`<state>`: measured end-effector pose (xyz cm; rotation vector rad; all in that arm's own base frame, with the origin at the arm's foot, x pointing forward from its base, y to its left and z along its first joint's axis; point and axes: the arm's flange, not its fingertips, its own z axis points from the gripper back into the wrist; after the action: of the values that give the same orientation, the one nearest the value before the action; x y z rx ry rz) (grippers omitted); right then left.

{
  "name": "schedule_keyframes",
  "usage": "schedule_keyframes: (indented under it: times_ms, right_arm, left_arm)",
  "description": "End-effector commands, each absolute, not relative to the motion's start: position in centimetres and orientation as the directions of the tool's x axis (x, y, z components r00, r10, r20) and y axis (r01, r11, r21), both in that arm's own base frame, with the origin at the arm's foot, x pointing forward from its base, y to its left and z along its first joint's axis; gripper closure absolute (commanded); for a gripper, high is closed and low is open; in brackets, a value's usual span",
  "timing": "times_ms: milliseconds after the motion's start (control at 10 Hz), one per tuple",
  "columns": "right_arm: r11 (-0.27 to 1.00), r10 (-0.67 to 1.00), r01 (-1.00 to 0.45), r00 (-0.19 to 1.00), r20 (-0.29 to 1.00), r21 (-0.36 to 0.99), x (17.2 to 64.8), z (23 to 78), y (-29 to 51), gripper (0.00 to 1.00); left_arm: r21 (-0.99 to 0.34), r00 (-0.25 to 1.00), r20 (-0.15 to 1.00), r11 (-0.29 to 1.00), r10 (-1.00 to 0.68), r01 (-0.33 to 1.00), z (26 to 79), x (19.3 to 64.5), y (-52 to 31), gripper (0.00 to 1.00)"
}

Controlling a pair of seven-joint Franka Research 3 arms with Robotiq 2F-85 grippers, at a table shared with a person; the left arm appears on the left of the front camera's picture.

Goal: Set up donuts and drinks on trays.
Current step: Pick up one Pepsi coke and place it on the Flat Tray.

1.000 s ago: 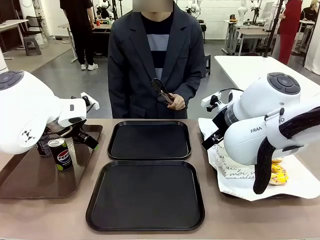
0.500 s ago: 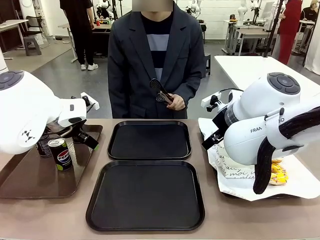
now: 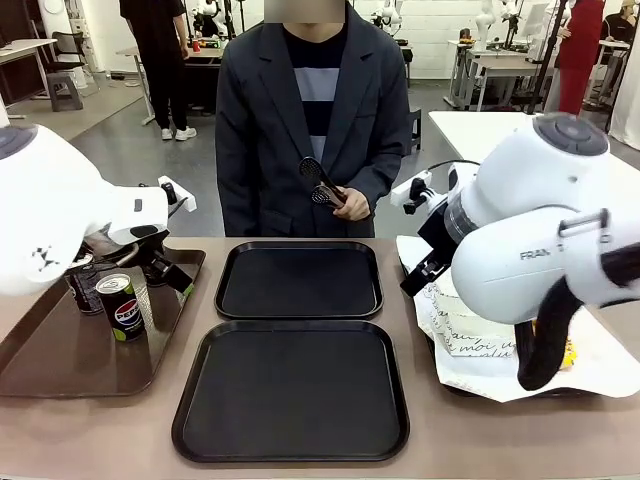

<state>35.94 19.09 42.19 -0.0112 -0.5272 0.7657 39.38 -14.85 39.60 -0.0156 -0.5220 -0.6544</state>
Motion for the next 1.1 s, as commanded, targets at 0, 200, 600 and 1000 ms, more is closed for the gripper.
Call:
schedule_keyframes:
  times_ms: [0, 200, 600, 1000]
  right_arm:
    - [0.722, 0.665, -0.675, 0.619, 0.418, -0.150, 20.3, 40.0, 14.0, 0.00]
    - [0.756, 0.637, -0.640, 0.672, 0.377, -0.135, 16.0, 38.9, 12.6, 0.00]
    - [0.808, 0.579, -0.574, 0.731, 0.361, -0.133, 18.7, 38.0, 9.7, 0.00]
    - [0.774, 0.625, -0.615, 0.705, 0.335, -0.150, 25.0, 50.9, 18.8, 0.00]
  left_arm:
    - [0.096, 0.671, 0.414, 0.763, -0.615, 0.639, 37.9, 29.4, -10.6, 0.00]
    - [0.075, 0.658, 0.419, 0.746, -0.626, 0.662, 38.5, 24.8, -9.8, 0.00]
    - [0.180, 0.636, 0.418, 0.746, -0.648, 0.642, 40.6, 18.8, -11.0, 0.00]
    - [0.143, 0.631, 0.402, 0.727, -0.663, 0.672, 49.9, 31.0, -15.7, 0.00]
